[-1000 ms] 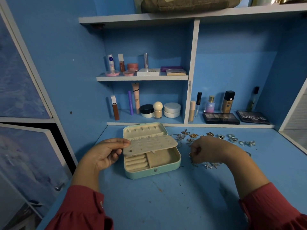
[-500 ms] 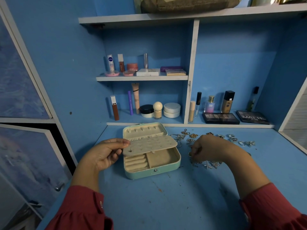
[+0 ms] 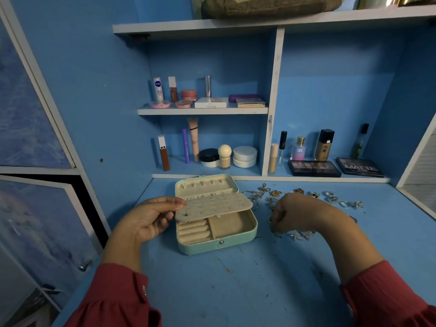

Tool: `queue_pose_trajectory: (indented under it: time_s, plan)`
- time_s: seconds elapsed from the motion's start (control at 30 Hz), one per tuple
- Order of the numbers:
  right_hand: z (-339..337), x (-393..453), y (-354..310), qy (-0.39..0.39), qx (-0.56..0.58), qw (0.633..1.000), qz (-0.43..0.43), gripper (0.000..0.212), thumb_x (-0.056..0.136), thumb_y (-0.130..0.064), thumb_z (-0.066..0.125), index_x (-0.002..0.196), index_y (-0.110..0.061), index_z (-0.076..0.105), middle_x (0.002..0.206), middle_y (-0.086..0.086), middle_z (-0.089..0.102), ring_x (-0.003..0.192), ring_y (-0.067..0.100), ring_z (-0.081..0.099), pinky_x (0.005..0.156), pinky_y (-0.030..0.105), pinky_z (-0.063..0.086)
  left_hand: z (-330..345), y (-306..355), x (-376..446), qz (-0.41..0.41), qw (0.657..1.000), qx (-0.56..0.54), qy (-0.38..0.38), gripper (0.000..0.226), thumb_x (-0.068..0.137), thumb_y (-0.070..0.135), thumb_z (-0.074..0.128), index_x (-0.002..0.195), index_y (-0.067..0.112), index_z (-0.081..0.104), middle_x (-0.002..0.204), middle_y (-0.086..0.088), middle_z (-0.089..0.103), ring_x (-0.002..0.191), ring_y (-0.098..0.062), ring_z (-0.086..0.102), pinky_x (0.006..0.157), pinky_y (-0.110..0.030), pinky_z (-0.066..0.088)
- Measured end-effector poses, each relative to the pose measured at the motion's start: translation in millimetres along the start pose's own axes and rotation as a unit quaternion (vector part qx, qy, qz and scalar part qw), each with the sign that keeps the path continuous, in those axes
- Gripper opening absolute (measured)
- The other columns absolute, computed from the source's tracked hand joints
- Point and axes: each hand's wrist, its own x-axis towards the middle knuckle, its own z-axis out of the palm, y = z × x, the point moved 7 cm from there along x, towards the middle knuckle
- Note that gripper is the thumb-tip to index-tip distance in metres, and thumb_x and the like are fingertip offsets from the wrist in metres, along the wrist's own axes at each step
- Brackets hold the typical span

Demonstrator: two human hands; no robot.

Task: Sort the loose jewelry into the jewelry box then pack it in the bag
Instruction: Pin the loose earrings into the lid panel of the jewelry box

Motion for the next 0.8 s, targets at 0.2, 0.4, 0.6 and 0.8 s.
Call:
queue_pose_trajectory:
  time_s: [0.2,0.4,0.6,0.8]
  plan:
    - [1.6,-0.3,-1.6,0.006,-0.015,1.000,-0.007,0.009,0.074,-0.031,0.071,0.066,-0.031,0.066,0.074,-0.013,0.067,0.074,0.011,0.064,0.073,0.028,0.055,0.0,0.2,0.5,0.003,1.000,0.001,0.005,0.013,0.081,-0.005,0.064,0.086,0.005,0.069,0.061,-0.001,0.065,0.036,-0.002,0.047,0.032,-0.010,0.037]
    - [-3.0,-3.0,-1.7,0.015,0.008,1.000,-0.009,0.004,0.078,-0.026,0.067,0.077,-0.025,0.070,0.082,-0.007,0.070,0.080,0.014,0.066,0.077,0.032,0.057,-0.6,-0.1,1.2,0.003,1.000,0.002,0.003,0.012,0.081,-0.006,0.063,0.085,0.005,0.069,0.061,-0.001,0.065,0.037,-0.002,0.047,0.033,-0.010,0.037]
    - [-4.1,-1.1,4.8,0.029,0.029,0.999,-0.005,0.012,0.079,-0.027,0.064,0.082,-0.018,0.070,0.086,0.000,0.071,0.084,0.018,0.067,0.077,0.034,0.055,-1.4,-0.4,1.8,0.002,1.000,-0.001,0.004,0.012,0.080,-0.006,0.064,0.085,0.004,0.069,0.063,-0.003,0.065,0.037,-0.002,0.047,0.032,-0.010,0.037]
    - [-6.3,-3.1,2.9,0.037,0.039,0.998,-0.018,0.010,0.080,-0.026,0.064,0.085,-0.019,0.069,0.087,-0.003,0.069,0.083,0.015,0.065,0.079,0.033,0.055,-1.2,-0.2,2.0,0.004,1.000,0.000,0.001,0.012,0.080,-0.006,0.064,0.085,0.004,0.069,0.062,-0.003,0.065,0.037,-0.002,0.047,0.032,-0.010,0.036]
